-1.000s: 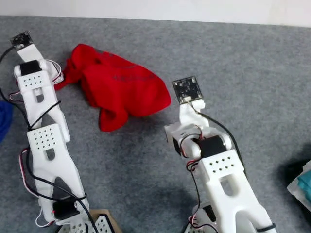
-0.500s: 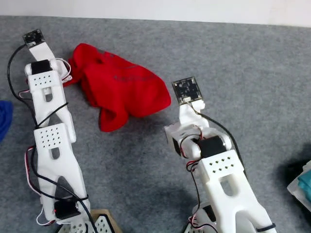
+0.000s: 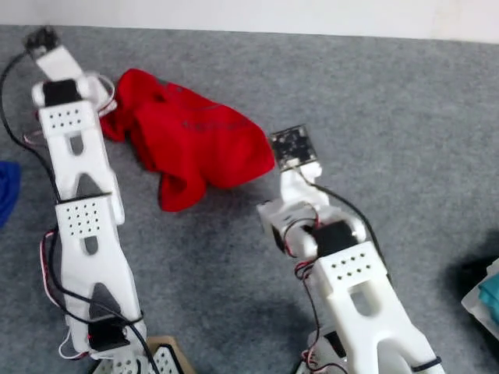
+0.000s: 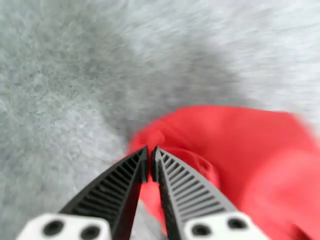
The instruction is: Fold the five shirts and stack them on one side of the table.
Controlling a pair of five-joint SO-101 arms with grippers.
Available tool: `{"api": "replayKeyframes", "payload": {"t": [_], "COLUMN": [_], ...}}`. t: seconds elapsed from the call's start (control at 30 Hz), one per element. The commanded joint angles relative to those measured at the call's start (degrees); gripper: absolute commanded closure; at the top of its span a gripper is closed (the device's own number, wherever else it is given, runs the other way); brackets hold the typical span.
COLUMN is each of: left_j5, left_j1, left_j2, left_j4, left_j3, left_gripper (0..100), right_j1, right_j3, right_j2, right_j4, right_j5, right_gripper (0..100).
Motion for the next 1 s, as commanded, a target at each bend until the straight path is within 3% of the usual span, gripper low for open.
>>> {"api": "replayKeyframes", "payload": {"t": [0.0, 0.2, 0.37, 0.7, 0.97], "left_j5": [1.49, 1.58, 4.13, 4.04, 4.04], "left_j1": [2.59, -4.09, -9.1, -10.59, -10.68], "left_j2": [-13.67, -20.62, -20.79, -20.53, -13.41], "left_j4": [6.33, 8.09, 8.0, 8.18, 7.74], "left_j3": [-2.68, -2.59, -2.33, -2.07, -2.59], "left_gripper": [99, 99, 99, 99, 99], "right_j1": [-5.32, -13.32, -14.81, -14.99, -17.89], "right_j3": [1.1, 1.71, -5.76, -28.44, -34.07], "right_j2": [0.04, 1.98, 15.69, 42.51, 50.33], "right_j4": [-6.81, -15.16, -17.1, -16.84, -16.75], "right_j5": [0.0, 0.0, -0.09, 0.0, 0.88], "right_gripper": [76.1, 75.9, 75.7, 75.6, 70.0]}}
